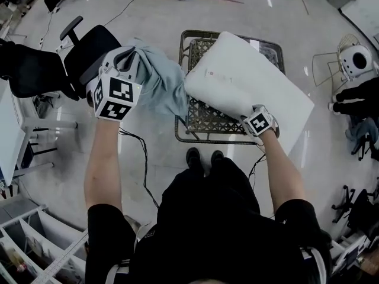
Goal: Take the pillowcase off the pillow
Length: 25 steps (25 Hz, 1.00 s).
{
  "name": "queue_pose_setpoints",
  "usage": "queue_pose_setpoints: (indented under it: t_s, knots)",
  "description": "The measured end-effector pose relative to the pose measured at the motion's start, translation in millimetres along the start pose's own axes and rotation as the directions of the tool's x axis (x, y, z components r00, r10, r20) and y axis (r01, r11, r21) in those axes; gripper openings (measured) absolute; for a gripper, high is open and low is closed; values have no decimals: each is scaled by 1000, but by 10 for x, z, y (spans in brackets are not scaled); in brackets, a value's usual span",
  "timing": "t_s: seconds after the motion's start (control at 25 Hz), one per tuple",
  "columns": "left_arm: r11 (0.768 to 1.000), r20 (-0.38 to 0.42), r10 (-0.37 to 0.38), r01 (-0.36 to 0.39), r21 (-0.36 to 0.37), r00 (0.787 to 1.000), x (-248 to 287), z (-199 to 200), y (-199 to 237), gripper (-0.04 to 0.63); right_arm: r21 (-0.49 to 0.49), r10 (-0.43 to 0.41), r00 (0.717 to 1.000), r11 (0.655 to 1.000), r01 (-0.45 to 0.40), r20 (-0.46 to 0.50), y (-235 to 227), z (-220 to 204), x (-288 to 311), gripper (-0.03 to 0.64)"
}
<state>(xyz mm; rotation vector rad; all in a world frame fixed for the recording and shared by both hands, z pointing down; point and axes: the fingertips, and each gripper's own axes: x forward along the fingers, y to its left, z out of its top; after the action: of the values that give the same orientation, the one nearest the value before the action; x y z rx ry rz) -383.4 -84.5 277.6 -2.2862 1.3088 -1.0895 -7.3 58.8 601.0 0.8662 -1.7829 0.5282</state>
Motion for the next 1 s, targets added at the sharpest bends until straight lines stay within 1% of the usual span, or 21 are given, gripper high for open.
queue_pose_setpoints:
  t_s: [0.12,0.16,0.2,0.24,0.32,0.36,0.44,0.48,0.52,0.64,0.68,0.72,0.76,0.8,0.84,0.92,0.96,1.0]
  knots:
    - [999,94,-42,43,-10,995,-38,376,-142,17,-7,19,998,1000,-19,56,331,331,109,252]
    - [998,130,-56,59,-18,990,-67,503,-182,17,-1,20,998,1000,-20,61,411,402,133,256]
    - [997,170,-72,78,-28,983,-101,638,-222,17,8,17,998,1000,-17,60,469,441,134,274]
    - [994,210,-91,102,-41,973,-138,778,-270,16,17,13,998,1000,-14,57,504,438,114,298]
    - [986,286,-135,158,-60,949,-203,1062,-398,16,42,10,998,999,-13,67,495,324,24,322]
    - [981,318,-159,187,-59,935,-224,1199,-479,17,63,3,997,998,-8,76,436,224,-49,323]
    - [972,362,-206,234,-34,909,-227,1430,-661,17,119,-37,996,993,26,85,235,-52,-244,328]
    - [968,373,-228,252,-17,899,-208,1520,-758,17,152,-58,995,987,45,86,124,-221,-338,330]
    - [963,381,-249,270,-1,891,-178,1597,-856,17,190,-79,994,980,63,80,8,-410,-425,351]
    - [947,397,-304,321,23,866,-68,1838,-1120,17,295,-138,989,948,116,52,-342,-977,-633,352]
    - [941,404,-319,339,25,857,-36,1929,-1200,17,322,-152,987,938,127,55,-435,-1112,-700,342]
    - [934,412,-334,356,26,848,-5,2024,-1281,17,344,-163,984,930,132,64,-509,-1210,-765,308]
    - [928,418,-348,372,27,839,29,2119,-1364,17,358,-175,982,923,138,73,-573,-1279,-830,305]
    - [922,422,-361,386,29,831,68,2210,-1452,17,367,-190,979,918,149,78,-638,-1334,-901,321]
    - [917,423,-374,398,33,825,112,2295,-1545,17,374,-208,975,913,164,80,-707,-1392,-974,360]
    - [906,415,-401,421,46,817,221,2449,-1760,17,405,-235,968,896,183,84,-850,-1561,-1102,360]
    - [900,408,-415,433,53,813,284,2519,-1881,17,441,-234,969,881,174,83,-915,-1680,-1135,360]
    - [893,400,-431,446,59,809,347,2579,-2004,17,494,-217,973,857,149,83,-966,-1805,-1134,377]
